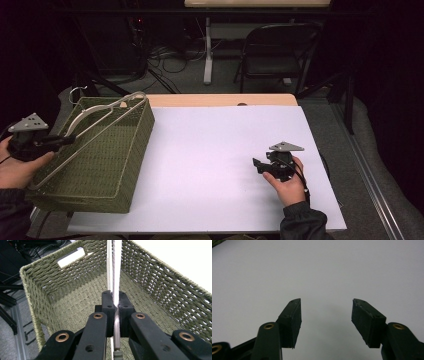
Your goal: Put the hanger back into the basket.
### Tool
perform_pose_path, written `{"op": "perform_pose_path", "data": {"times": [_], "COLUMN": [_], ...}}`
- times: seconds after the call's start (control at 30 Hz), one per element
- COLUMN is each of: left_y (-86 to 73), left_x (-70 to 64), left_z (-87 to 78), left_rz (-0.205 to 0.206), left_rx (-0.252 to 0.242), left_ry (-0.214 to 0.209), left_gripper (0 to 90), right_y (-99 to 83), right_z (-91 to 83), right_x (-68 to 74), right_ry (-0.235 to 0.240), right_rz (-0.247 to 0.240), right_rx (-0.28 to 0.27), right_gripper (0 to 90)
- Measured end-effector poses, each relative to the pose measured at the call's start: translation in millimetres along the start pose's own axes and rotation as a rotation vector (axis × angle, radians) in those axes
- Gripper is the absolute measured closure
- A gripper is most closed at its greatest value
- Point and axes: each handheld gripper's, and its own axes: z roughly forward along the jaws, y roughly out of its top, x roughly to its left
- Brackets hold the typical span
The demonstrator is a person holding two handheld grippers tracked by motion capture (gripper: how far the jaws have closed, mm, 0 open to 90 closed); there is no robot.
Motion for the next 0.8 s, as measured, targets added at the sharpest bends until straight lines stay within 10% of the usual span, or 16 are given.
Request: {"op": "perform_pose_path", "data": {"times": [0.8], "left_y": [-26.1], "left_x": [7.9], "left_z": [15.6], "left_rz": [-0.03], "left_rx": [0.013], "left_ry": [-0.015], "left_gripper": [87.0], "right_y": [0.0], "right_z": [1.8], "right_x": [0.9], "right_ry": [-0.016], "right_rz": [-0.014], "right_rx": [-0.003], "right_gripper": [38.0]}}
